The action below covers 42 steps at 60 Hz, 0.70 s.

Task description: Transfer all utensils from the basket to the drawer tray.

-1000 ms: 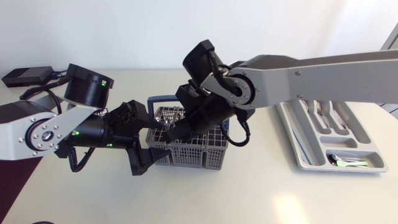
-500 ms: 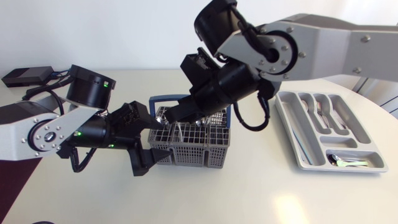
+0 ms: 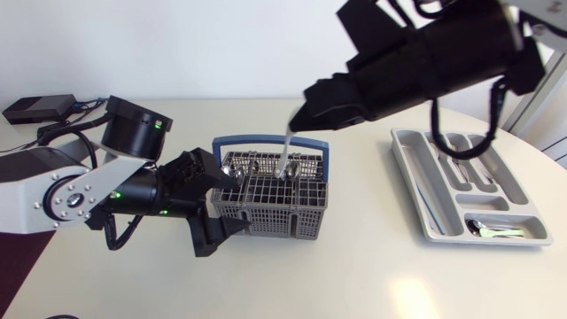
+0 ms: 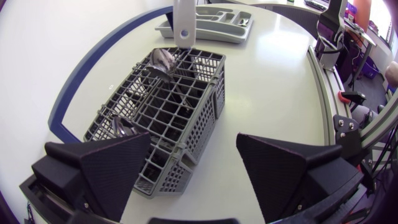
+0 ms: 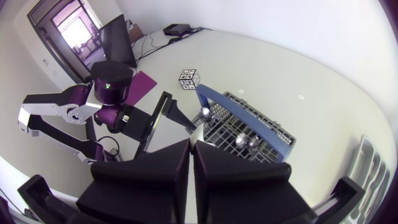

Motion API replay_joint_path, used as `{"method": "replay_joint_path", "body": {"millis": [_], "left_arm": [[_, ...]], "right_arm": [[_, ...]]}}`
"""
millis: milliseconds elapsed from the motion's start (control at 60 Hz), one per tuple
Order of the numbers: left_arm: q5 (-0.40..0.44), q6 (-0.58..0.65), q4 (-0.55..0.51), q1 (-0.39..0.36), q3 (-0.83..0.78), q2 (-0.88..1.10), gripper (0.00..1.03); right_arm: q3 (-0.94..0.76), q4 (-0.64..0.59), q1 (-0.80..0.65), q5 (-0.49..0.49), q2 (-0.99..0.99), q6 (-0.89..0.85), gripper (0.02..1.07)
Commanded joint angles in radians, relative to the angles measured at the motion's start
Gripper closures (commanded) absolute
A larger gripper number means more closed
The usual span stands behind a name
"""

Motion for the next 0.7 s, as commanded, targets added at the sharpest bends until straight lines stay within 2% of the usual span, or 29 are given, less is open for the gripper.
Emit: {"method": "replay_joint_path", "body": {"millis": [0,183,333,517,567,683], "left_arm": [[0.005,-0.057,-0.002,-0.022,0.022,0.015,0.07],[-0.005,-0.125,-0.027,-0.066,0.070,0.021,0.08],[-0.046,-0.166,-0.030,-0.089,0.105,0.044,0.08],[-0.048,-0.218,-0.045,-0.094,0.159,0.088,0.08],[-0.049,-0.229,-0.051,-0.100,0.173,0.100,0.08],[-0.061,-0.261,-0.054,-0.111,0.196,0.120,0.08]], "right_arm": [[-0.070,-0.041,-0.069,-0.008,-0.061,-0.014,1.01],[-0.221,-0.121,-0.280,0.043,-0.166,-0.132,1.01],[-0.362,-0.122,-0.505,0.189,-0.238,-0.299,1.01],[-0.491,-0.030,-0.770,0.305,-0.223,-0.505,1.01],[-0.532,0.048,-0.832,0.360,-0.215,-0.555,1.01],[-0.595,0.163,-0.927,0.403,-0.187,-0.650,1.01]]}}
